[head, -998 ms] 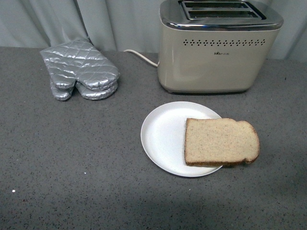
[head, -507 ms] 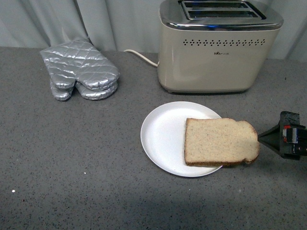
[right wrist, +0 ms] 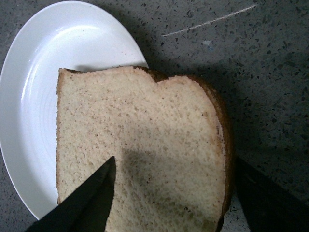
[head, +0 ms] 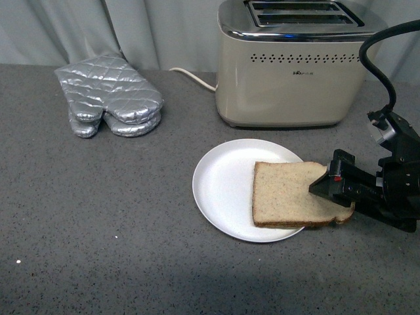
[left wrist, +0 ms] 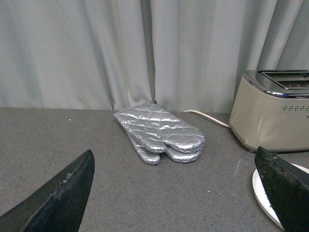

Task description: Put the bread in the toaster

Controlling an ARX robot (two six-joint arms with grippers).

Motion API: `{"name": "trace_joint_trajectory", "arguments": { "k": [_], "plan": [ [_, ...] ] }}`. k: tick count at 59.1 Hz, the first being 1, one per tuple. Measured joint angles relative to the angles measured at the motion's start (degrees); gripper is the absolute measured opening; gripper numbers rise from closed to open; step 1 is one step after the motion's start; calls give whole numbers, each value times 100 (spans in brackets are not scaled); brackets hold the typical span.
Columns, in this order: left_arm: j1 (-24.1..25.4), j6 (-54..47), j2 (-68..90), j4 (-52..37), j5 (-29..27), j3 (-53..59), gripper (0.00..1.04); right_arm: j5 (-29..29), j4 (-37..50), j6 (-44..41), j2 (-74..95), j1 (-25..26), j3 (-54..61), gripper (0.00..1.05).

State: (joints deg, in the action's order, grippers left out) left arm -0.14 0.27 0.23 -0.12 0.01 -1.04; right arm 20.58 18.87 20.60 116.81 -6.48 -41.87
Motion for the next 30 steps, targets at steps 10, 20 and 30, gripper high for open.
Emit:
{"name": "trace_joint_trajectory", "arguments": {
  "k": [10, 20, 30],
  "plan": [
    [0, 0, 0, 0, 0, 0, 98, -101, -179, 92, 0, -4, -98, 40],
    [0, 0, 0, 0, 0, 0, 98, -37, -304, 223, -175, 7, -125, 13],
    [0, 0, 0, 0, 0, 0, 98, 177, -396, 470, -654, 13, -44, 1]
  ]
}}
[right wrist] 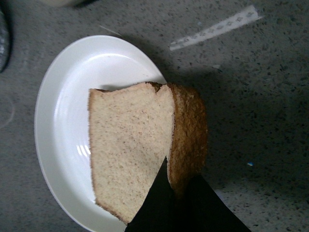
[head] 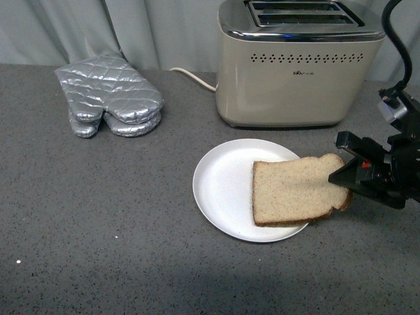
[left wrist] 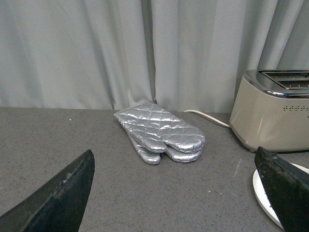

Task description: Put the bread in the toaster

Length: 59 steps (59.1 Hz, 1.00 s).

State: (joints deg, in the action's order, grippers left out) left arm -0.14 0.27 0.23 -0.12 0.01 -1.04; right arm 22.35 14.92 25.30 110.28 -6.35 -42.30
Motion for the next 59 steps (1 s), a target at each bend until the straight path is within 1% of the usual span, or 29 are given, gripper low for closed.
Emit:
{"name": "trace_joint_trajectory", "arguments": {
  "k": [9, 14, 16, 17, 22, 28, 29, 36, 42, 52, 59],
  "plan": [
    [0, 0, 0, 0, 0, 0, 98, 142, -48, 492, -686, -66, 120, 1],
    [0, 0, 0, 0, 0, 0, 98, -46, -50, 1215, -1460, -302, 170, 1],
    [0, 0, 0, 0, 0, 0, 98, -254, -48, 1554, -1847, -439, 170, 1],
    [0, 0, 0, 0, 0, 0, 98, -452, -37, 1757, -2096, -527, 170, 1],
    [0, 0, 0, 0, 0, 0, 98, -1165, -168, 2365, -2822, -804, -7, 1],
    [0, 0, 0, 0, 0, 0, 98, -1812, -450, 2739, -3106, -994, -407, 1],
    [0, 0, 0, 0, -2, 0, 98, -1998, -518, 2824, -3112, -1021, -514, 1],
    [0, 0, 0, 0, 0, 0, 98, -2715, -870, 3187, -2946, -1132, -1080, 1],
    [0, 0, 0, 0, 0, 0, 98, -3174, -1163, 3416, -2710, -1191, -1552, 1],
    [0, 0, 0, 0, 0, 0, 98, -3882, -2157, 3943, -2269, -1333, -2566, 1],
    [0, 0, 0, 0, 0, 0, 98, -4223, -2850, 4371, -1928, -1405, -3239, 1]
  ]
}}
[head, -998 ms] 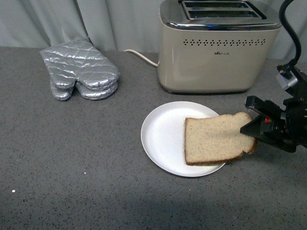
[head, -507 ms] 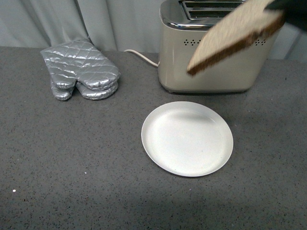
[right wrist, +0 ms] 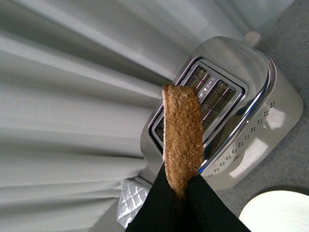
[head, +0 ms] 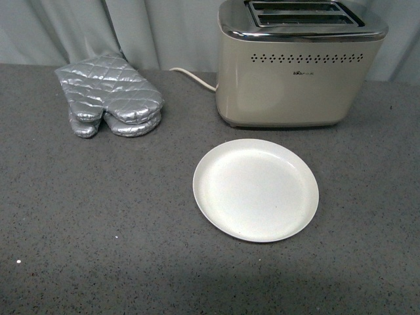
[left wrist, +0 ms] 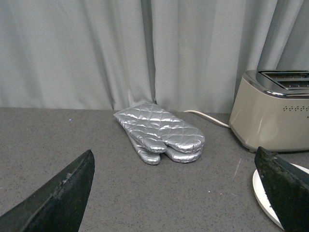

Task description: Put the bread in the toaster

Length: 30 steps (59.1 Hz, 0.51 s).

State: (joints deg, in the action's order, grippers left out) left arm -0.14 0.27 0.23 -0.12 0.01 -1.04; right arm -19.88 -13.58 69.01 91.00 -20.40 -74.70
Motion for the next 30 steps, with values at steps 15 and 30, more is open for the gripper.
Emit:
{"name": "trace_joint_trajectory", "arguments": {
  "k": [15, 30],
  "plan": [
    [0, 0, 0, 0, 0, 0, 98, -472, -1056, 977, 706, -81, -970, 1],
    [0, 0, 0, 0, 0, 0, 98, -579, -1432, 1777, 1451, -199, -1683, 1]
  ]
}}
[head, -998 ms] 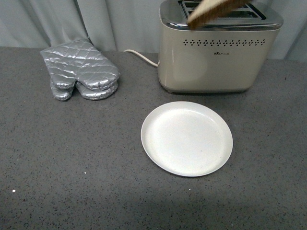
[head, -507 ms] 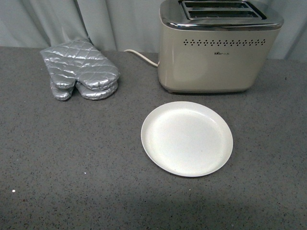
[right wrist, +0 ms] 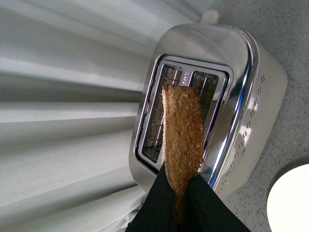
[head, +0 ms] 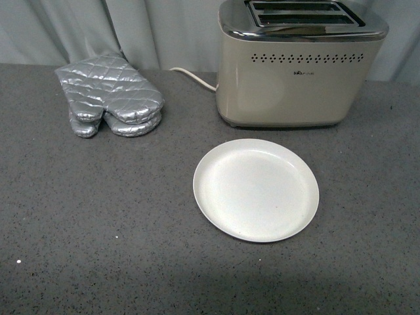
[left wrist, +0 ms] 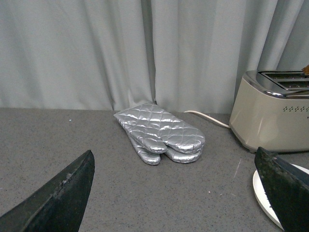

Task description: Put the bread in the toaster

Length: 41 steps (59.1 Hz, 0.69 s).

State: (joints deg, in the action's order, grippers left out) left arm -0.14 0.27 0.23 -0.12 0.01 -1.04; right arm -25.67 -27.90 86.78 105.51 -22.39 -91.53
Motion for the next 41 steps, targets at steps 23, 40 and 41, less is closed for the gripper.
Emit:
{"name": "trace_joint_trajectory", "arguments": {
  "k": [23, 40, 41],
  "plan": [
    [0, 0, 0, 0, 0, 0, 98, -142, -273, 754, 505, -59, -192, 1],
    [0, 0, 0, 0, 0, 0, 98, -83, -459, 870, 824, -15, -520, 1],
    [0, 0, 0, 0, -2, 0, 98, -85, -466, 876, 807, -15, -485, 1]
  ]
}}
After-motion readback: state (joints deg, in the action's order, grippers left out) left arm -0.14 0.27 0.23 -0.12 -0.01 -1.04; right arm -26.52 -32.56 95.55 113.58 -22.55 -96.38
